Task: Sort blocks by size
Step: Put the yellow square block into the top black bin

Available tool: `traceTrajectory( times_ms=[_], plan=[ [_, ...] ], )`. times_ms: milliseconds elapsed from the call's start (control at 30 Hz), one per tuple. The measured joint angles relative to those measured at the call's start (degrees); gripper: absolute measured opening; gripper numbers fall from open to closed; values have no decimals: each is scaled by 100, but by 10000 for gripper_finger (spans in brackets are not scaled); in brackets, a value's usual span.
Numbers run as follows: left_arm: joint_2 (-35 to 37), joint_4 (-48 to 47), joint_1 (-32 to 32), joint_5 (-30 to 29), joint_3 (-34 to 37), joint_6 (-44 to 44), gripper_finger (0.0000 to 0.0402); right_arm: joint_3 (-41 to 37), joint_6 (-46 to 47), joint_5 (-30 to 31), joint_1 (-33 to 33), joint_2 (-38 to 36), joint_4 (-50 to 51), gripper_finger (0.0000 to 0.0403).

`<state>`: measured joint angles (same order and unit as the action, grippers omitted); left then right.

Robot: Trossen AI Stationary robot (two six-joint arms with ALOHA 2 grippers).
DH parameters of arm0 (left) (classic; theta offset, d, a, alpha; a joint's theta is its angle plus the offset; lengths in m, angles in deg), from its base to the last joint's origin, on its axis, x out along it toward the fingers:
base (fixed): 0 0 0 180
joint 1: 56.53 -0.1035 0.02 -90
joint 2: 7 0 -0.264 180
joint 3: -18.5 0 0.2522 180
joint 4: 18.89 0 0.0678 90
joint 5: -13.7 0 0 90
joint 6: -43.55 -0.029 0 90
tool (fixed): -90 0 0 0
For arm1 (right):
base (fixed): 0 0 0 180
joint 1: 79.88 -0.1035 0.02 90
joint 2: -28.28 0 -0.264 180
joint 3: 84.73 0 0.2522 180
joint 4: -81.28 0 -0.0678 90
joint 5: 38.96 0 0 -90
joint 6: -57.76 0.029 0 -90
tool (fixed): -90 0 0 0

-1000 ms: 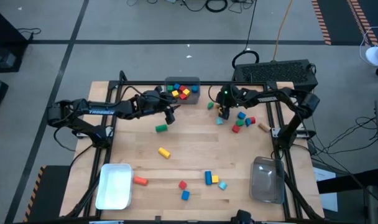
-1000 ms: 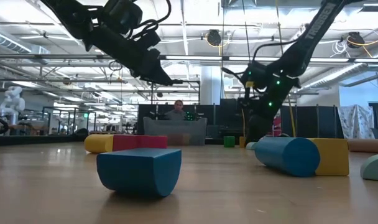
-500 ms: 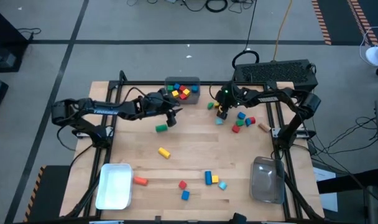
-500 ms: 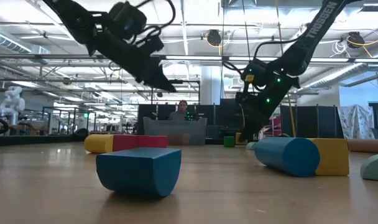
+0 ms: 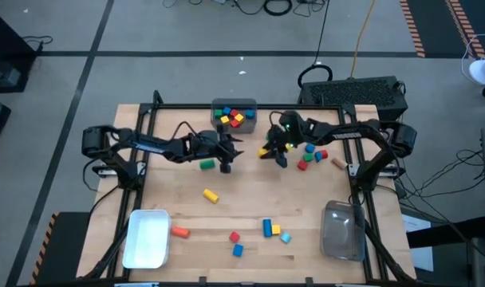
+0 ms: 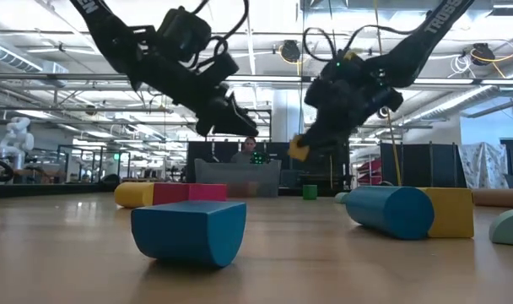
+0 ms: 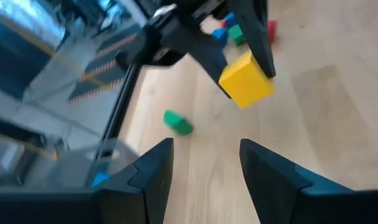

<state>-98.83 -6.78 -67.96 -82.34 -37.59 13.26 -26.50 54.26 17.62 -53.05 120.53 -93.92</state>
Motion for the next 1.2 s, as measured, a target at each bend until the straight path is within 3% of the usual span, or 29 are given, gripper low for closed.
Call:
traceTrajectory(
  times_ms=[200,567,700,1200],
  plan=[
    [-2,75,358,172,0,-746,187,0,185,-593,-392,0,-694,114],
    [-2,705,726,444,0,-1180,187,0,396,-572,-672,0,-1222,115],
    [-2,670,821,641,0,-1709,187,0,518,-567,-672,0,-1344,116],
    [-521,602,862,742,-444,-1735,187,-4,583,-532,-864,9,-1360,116]
  ],
)
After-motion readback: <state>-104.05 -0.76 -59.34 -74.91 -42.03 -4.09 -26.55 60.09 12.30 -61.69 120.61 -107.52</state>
